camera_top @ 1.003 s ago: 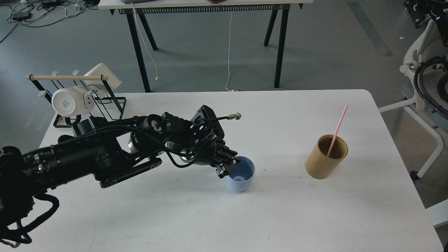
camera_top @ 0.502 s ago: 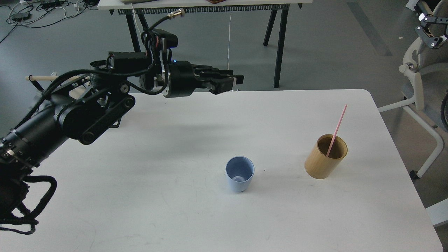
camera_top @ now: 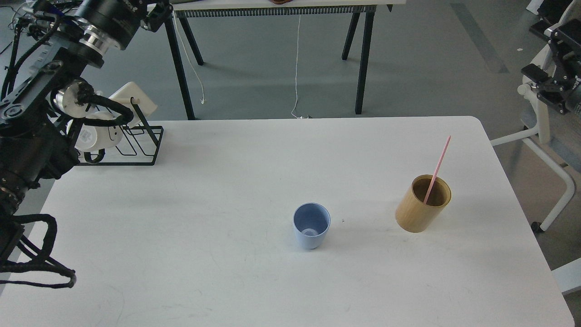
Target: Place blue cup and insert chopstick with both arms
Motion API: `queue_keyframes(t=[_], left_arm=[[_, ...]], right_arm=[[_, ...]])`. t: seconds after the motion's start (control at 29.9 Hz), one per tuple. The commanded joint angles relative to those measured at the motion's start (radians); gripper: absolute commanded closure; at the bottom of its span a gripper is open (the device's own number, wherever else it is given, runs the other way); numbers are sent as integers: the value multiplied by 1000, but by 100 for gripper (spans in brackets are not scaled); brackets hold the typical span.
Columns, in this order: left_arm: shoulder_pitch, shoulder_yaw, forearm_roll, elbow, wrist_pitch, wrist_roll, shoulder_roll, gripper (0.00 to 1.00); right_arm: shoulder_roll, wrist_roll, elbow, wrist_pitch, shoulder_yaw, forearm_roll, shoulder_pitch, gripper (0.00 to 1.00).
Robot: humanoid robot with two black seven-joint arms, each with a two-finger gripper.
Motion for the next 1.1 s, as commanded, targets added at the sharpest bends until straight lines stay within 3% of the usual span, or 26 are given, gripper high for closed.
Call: queue_keyframes(t=[0.0,0.13,0.2,0.43,0.64,1.07], left_arm=[[18,3,-206,38,-1,7,1,1],[45,5,-291,38,-1,10,0,1],[58,5,-294,38,-1,8,1,1],[65,3,-294,39,-1,7,0,1],[65,3,-294,39,-1,7,1,1],[65,3,-296,39,-1,0,7,1]], right_arm=[[-29,0,95,-65,-6,-153,-74,8],[-35,-5,151,-94,-18,-371,-141,23],[-32,-6,148,-119,-49,-442,-149,25],[-20,-28,112,-186,-245,-483,-138,37],[49,-83,96,-203,-288,-486,-126,40],[116,-89,36,-203,-411,-563,-3,46]])
